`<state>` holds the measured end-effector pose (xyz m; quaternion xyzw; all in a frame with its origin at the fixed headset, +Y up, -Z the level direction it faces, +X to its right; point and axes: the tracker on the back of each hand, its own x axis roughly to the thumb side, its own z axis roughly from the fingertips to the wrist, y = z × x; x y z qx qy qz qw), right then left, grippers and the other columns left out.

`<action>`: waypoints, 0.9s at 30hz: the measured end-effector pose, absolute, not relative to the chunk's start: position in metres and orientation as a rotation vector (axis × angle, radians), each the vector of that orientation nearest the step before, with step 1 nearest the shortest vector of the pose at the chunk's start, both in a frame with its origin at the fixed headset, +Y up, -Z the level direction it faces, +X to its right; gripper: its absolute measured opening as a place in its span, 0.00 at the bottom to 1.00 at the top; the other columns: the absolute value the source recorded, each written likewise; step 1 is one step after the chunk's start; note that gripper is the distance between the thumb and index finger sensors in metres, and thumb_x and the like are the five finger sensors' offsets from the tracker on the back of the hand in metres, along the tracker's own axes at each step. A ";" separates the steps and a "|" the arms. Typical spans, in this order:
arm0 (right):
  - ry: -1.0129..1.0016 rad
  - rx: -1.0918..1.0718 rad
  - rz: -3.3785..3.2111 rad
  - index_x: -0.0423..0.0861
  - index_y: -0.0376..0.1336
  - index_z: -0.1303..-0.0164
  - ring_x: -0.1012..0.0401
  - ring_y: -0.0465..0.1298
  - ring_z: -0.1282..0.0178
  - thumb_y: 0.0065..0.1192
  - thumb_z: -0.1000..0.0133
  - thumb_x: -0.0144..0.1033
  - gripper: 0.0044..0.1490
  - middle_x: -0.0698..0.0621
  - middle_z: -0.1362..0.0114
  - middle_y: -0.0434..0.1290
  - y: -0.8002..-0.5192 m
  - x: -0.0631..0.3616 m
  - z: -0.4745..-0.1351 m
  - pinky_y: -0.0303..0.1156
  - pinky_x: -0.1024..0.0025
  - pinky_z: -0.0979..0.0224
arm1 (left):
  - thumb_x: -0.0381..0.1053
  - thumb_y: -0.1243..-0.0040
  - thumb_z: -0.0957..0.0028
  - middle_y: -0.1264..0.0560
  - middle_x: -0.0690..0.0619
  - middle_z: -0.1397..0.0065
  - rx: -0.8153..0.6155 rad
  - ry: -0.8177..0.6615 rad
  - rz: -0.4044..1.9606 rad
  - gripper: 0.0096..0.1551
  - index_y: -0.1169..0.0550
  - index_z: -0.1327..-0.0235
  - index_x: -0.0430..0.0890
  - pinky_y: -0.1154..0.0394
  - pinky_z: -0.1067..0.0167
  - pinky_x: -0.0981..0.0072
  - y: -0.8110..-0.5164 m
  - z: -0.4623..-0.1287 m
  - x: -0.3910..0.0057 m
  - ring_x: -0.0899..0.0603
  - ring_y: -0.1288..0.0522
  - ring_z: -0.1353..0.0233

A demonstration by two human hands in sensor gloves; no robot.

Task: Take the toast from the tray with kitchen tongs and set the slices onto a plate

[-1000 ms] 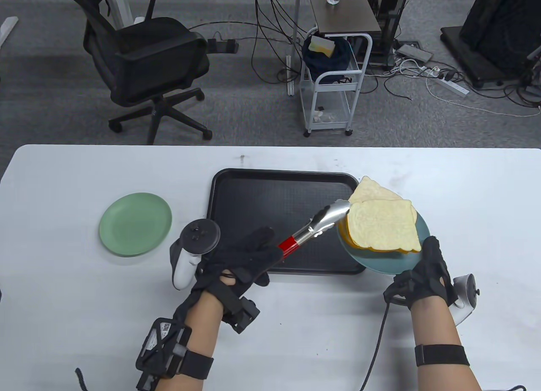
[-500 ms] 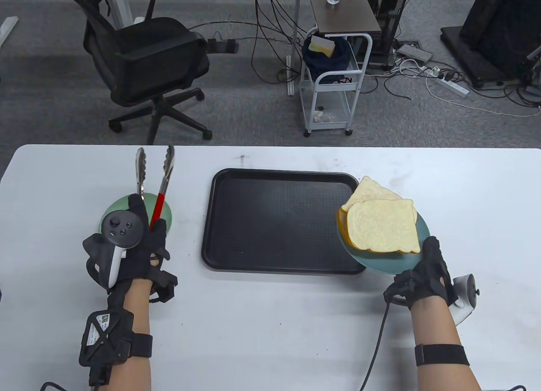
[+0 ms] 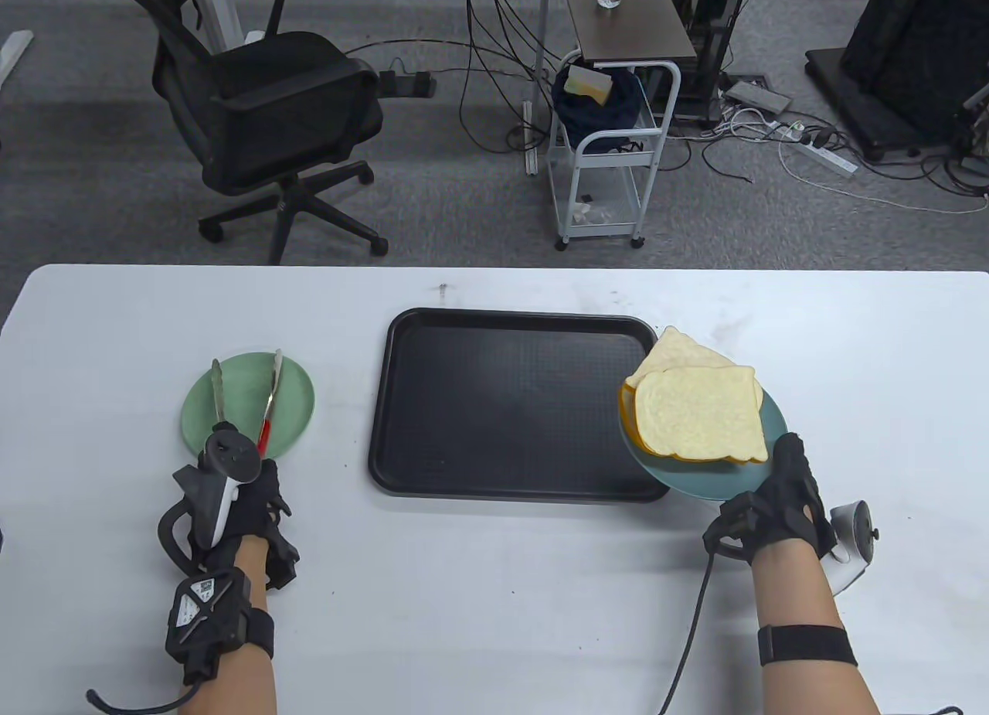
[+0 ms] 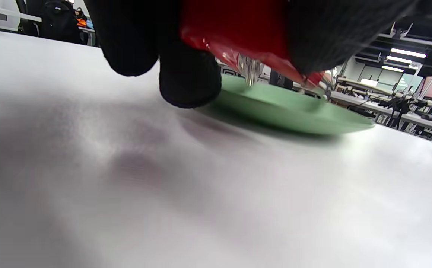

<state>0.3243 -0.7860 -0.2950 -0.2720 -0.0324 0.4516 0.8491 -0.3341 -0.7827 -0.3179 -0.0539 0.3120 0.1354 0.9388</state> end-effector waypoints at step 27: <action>-0.069 -0.549 0.951 0.51 0.52 0.35 0.46 0.83 0.54 0.47 0.44 0.56 0.31 0.40 0.36 0.71 -0.784 0.323 -0.294 0.83 0.53 0.55 | 0.71 0.39 0.57 0.46 0.52 0.13 0.331 0.100 0.337 0.46 0.39 0.25 0.60 0.45 0.22 0.38 -0.616 -0.262 -0.139 0.38 0.49 0.13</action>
